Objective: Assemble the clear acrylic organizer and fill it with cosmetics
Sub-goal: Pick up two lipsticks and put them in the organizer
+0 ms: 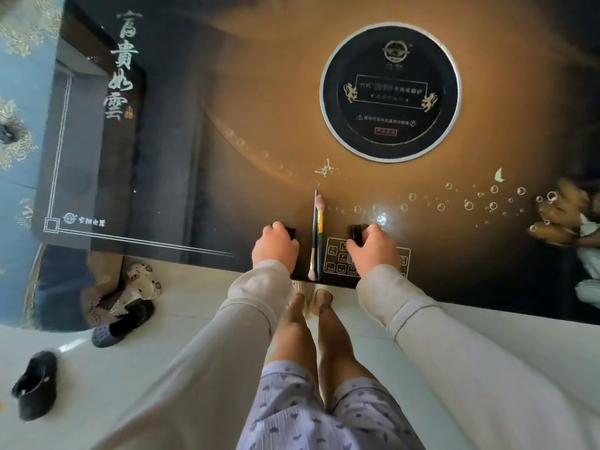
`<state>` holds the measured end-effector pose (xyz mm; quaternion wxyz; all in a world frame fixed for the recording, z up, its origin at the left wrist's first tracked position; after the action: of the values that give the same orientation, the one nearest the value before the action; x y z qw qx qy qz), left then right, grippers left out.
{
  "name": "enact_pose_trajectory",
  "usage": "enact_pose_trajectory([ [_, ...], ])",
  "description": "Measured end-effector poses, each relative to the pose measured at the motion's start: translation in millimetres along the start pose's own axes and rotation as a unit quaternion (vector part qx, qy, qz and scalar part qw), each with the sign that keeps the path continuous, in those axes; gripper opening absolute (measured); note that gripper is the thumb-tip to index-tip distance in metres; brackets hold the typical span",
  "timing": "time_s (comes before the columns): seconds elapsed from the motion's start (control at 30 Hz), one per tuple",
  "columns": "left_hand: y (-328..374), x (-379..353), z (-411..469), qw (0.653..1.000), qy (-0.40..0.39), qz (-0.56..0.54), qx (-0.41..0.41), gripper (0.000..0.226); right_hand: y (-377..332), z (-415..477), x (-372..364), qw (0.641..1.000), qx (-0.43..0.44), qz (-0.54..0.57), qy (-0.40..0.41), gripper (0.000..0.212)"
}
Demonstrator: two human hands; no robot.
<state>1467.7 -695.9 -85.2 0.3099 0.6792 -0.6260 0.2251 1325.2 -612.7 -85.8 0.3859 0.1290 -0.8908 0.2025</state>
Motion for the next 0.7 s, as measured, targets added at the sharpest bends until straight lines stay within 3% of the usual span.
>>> enact_pose_trajectory([
  [0.2, -33.5, 6.8, -33.2, 0.996, -0.054, -0.073, -0.004, 0.031, 22.6, -33.1, 12.1, 0.995, 0.013, 0.08, -0.066, 0.024],
  [0.4, -75.2, -1.0, -89.9, 0.996, -0.075, -0.05, -0.01, 0.024, 67.3, -78.6, 35.4, 0.991, -0.015, 0.096, -0.088, 0.03],
  [0.7, -99.7, 19.5, -103.0, 0.998, -0.059, -0.003, -0.027, 0.014, 125.1, -117.1, 49.5, 0.981, -0.104, 0.161, -0.018, 0.034],
])
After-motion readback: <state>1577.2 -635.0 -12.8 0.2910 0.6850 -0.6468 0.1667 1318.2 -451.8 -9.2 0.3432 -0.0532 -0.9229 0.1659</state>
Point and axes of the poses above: each hand's wrist, its own z-axis towards the middle knuckle, its own x-axis out of the back of the hand, y = z × x, the point moved 2 cm from there along z, towards the middle knuckle, and after that the axes turned 1 degree about y, right-handed, at the moved point
